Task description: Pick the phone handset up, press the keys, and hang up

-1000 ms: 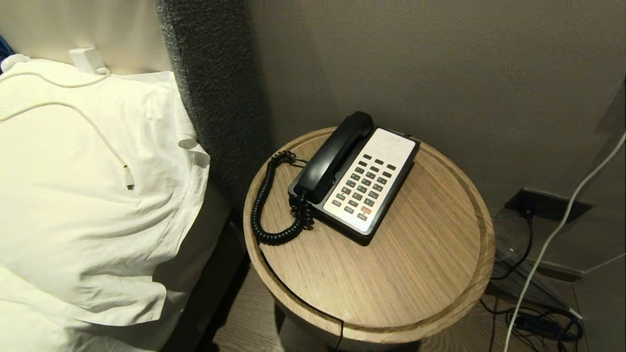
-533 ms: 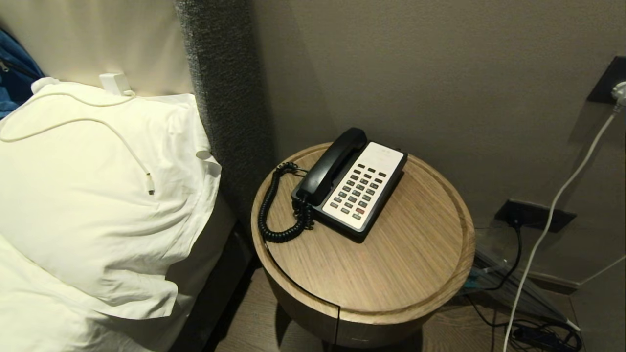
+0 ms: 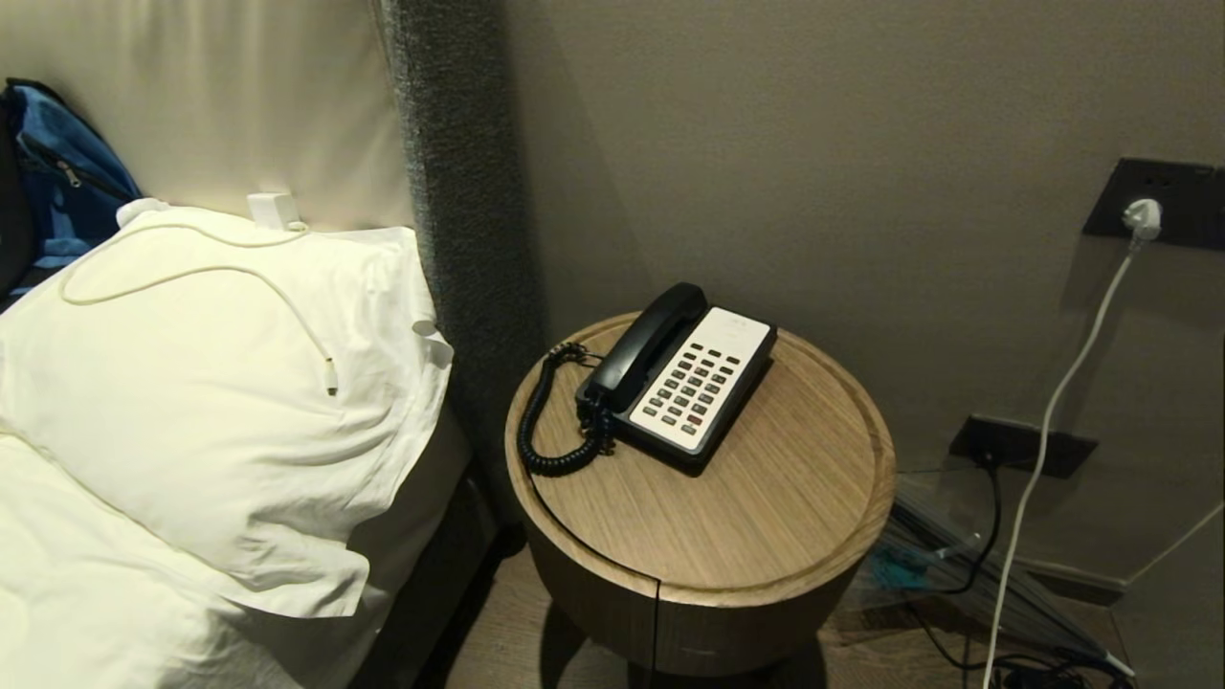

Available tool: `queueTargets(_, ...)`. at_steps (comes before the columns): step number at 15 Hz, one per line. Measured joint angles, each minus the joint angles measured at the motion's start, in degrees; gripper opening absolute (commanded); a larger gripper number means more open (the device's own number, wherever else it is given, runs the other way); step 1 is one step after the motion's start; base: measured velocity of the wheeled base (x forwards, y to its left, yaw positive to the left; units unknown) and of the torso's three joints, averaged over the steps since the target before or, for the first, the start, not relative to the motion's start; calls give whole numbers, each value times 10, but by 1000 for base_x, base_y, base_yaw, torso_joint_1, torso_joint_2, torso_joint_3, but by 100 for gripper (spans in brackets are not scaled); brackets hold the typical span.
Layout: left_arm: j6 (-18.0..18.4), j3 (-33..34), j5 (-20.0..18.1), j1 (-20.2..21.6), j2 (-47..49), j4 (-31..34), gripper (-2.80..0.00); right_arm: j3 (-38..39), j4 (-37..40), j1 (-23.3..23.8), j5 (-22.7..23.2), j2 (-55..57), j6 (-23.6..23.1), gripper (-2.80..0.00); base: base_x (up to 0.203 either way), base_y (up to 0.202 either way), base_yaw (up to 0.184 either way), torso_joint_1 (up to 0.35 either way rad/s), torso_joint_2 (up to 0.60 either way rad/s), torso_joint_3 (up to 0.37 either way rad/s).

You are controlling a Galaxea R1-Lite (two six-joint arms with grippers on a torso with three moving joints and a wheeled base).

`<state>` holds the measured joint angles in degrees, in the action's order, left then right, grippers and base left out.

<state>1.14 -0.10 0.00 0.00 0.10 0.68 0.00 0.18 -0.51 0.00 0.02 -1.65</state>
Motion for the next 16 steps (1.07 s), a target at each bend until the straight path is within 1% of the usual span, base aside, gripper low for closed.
queueTargets(8,1,0,0,0,0,0,-280,0,0,0,0,0,0,-280,0,0,0,3,2,203)
queueTargets(16,5,0,-1,0,0,-1,-280,0,0,0,0,0,0,-280,0,0,0,1,2,28)
